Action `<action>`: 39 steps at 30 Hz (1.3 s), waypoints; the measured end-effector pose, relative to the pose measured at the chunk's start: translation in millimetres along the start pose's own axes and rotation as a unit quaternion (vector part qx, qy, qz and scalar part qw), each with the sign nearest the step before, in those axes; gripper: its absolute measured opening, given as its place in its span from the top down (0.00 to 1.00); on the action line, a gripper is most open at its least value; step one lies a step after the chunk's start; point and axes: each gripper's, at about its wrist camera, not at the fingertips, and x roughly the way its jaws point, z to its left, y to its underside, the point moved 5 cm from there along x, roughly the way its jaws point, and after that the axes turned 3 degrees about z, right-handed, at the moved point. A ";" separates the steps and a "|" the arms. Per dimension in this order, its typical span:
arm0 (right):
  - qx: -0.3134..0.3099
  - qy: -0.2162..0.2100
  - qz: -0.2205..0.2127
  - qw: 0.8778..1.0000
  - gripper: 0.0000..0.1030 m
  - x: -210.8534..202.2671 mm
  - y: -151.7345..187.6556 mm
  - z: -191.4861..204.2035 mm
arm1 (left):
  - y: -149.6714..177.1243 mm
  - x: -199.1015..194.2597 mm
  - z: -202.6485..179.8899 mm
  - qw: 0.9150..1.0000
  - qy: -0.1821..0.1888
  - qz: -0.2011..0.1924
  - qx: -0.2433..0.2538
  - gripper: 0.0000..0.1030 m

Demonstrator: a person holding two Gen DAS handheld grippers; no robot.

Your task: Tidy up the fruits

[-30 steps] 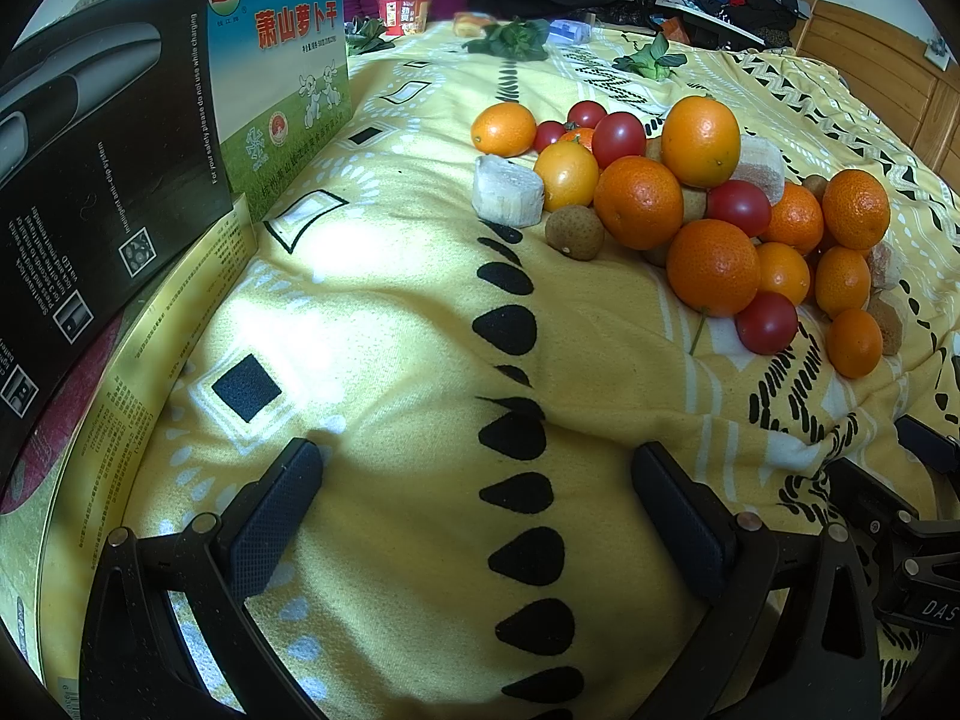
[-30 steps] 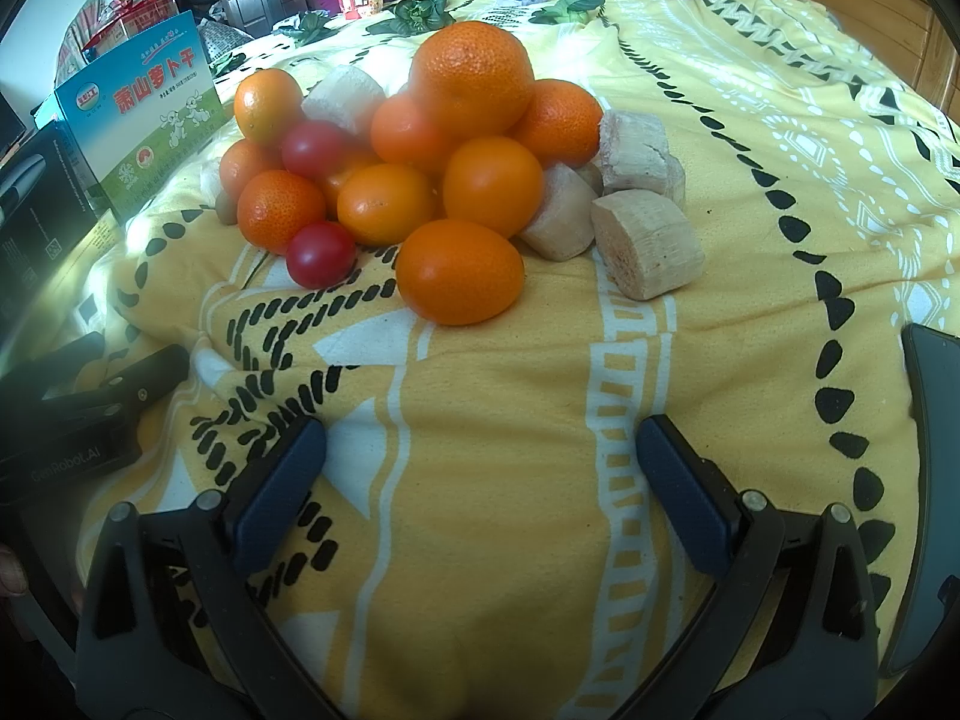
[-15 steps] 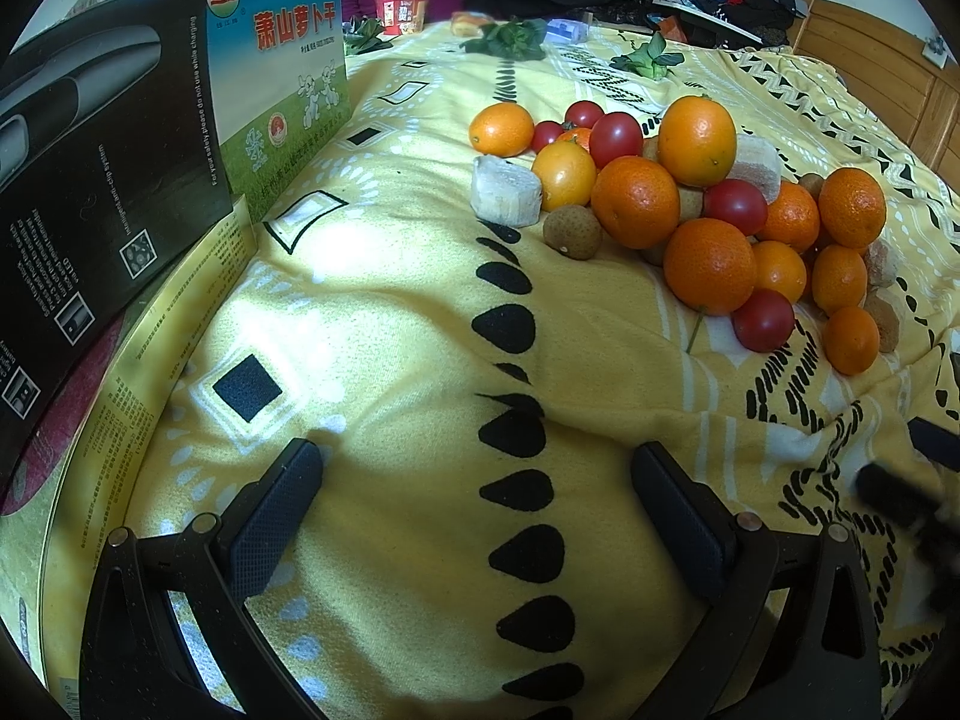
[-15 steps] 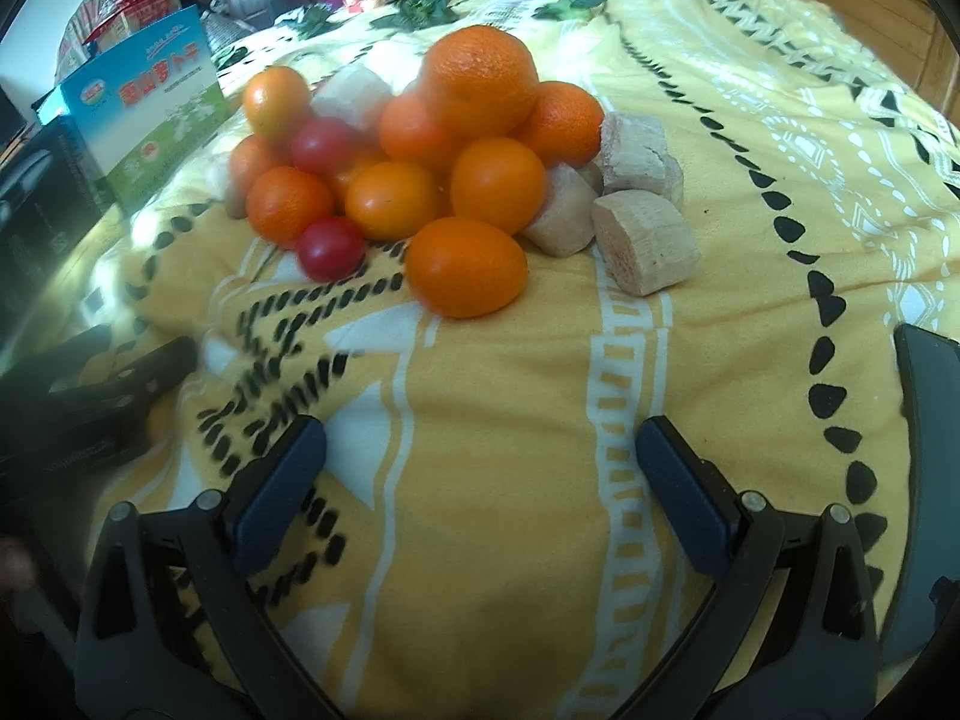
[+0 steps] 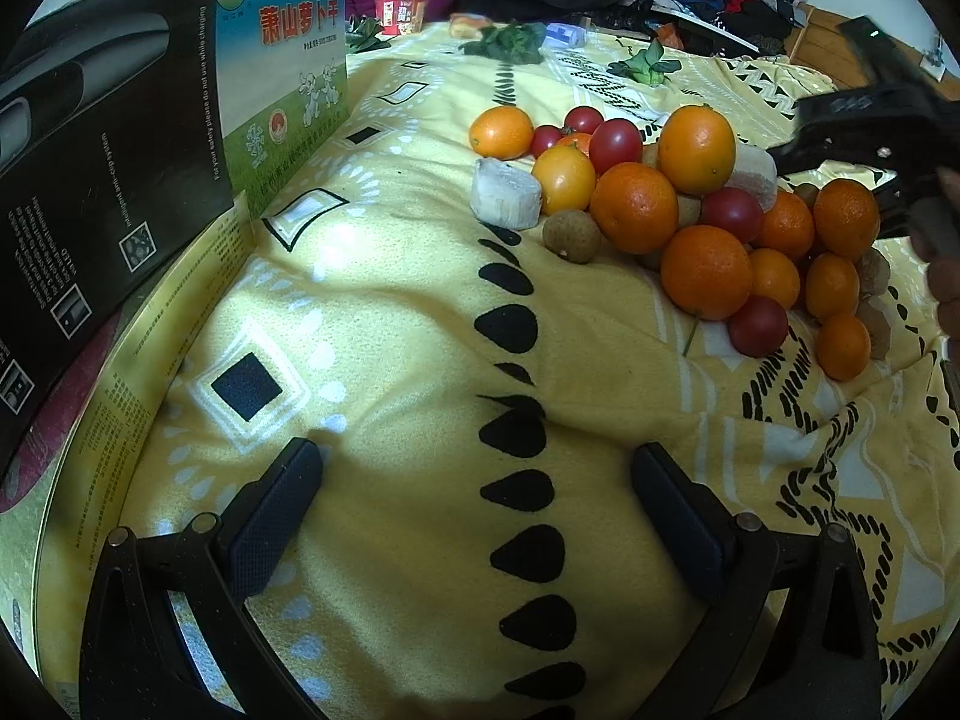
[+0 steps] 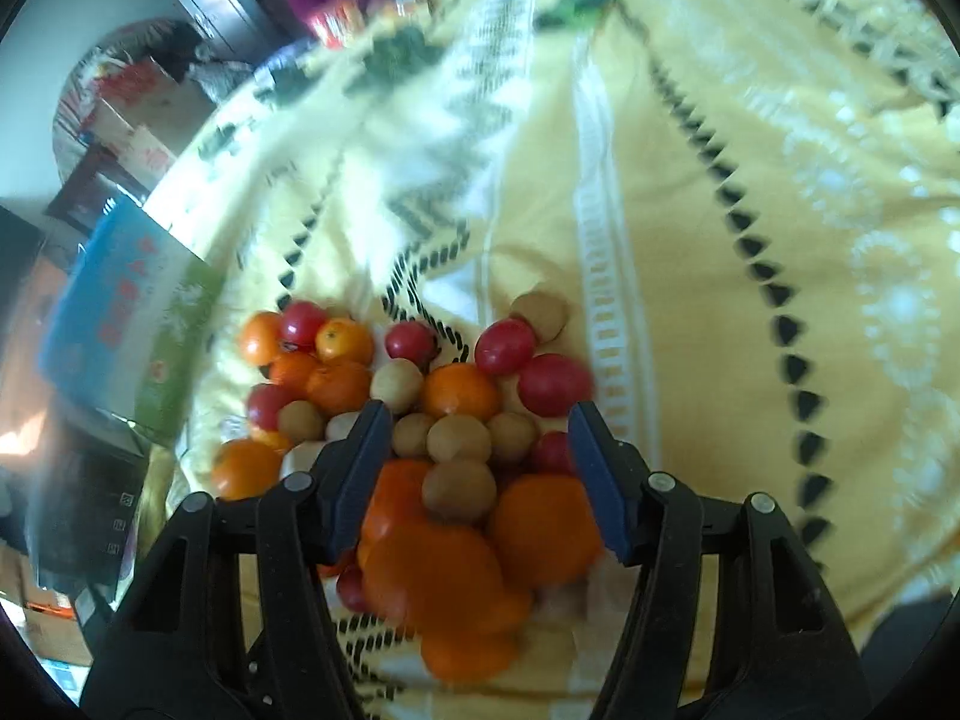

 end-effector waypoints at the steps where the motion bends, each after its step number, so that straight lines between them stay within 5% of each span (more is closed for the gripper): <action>1: 0.001 0.009 0.000 1.000 0.37 5.9 2.0 1.3 | -0.1 0.0 0.0 1.000 0.000 0.000 0.000 0.00; 6: -0.040 0.052 -0.053 0.996 0.26 -9.4 33.3 28.0 | -0.1 0.0 0.1 1.000 0.000 0.000 0.000 0.00; 13: -0.102 -0.010 -0.016 0.995 0.23 -43.7 108.7 54.4 | 0.3 0.0 -0.4 1.000 0.001 -0.001 -0.001 0.00; 19: -0.075 0.009 -0.132 0.988 0.20 -117.3 157.7 34.9 | 1.4 -1.9 -1.1 1.000 0.000 -0.002 0.000 0.00; 26: -0.041 0.043 -0.082 0.995 0.19 -84.4 224.8 -15.5 | 4.8 -7.3 -1.8 1.000 -0.001 -0.003 0.005 0.00; 34: -0.049 0.008 -0.119 0.992 0.07 -73.5 238.4 -22.0 | 11.2 -15.9 -5.3 1.000 -0.008 -0.002 0.016 0.00; 39: -0.100 0.043 -0.138 0.984 0.00 -63.6 247.1 -9.2 | 12.4 -16.6 -6.9 1.000 -0.019 0.000 0.019 0.00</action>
